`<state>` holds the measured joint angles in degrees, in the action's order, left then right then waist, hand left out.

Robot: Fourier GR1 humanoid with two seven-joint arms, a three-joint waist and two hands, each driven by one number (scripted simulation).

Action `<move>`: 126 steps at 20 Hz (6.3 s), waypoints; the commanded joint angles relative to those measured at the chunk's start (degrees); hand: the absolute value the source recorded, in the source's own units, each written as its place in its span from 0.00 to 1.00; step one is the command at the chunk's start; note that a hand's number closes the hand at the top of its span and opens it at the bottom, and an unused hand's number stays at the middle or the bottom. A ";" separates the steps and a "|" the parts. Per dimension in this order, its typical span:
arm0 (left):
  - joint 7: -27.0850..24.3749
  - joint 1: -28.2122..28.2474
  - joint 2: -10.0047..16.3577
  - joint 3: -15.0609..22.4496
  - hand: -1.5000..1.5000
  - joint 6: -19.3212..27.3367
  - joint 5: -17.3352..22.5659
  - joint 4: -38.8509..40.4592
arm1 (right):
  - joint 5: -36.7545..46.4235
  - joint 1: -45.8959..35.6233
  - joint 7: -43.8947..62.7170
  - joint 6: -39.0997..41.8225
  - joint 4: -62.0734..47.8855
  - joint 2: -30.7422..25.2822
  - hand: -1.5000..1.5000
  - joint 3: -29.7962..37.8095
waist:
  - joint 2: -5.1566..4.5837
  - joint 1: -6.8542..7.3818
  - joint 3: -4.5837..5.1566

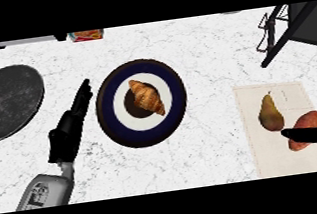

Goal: Pick the sweet potato from the placemat and place it in the tiered shelf

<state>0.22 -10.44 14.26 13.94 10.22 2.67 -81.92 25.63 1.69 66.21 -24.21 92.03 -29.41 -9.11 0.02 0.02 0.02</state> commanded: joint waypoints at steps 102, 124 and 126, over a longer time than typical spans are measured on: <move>5.64 0.16 -5.79 -8.89 0.50 -8.76 -7.11 -4.49 | 31.14 -59.49 -44.13 -10.91 -43.86 -4.40 1.00 33.72 | -0.14 0.71 -0.05; 2.55 -0.83 -8.25 -9.20 0.50 -7.90 -9.81 -0.80 | 26.91 -55.02 -34.05 -8.60 -37.36 -8.08 0.00 35.20 | 0.04 0.07 -0.02; 0.22 4.78 -8.05 -7.77 0.50 -9.34 -9.46 -4.14 | 26.07 -56.38 -33.01 -6.59 -35.20 -8.42 0.00 34.66 | 0.14 0.41 -0.01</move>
<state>0.74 -9.53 6.59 4.50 1.51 -6.31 -82.71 54.56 -53.58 33.43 -33.81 54.13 -37.51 26.09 0.14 0.13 0.08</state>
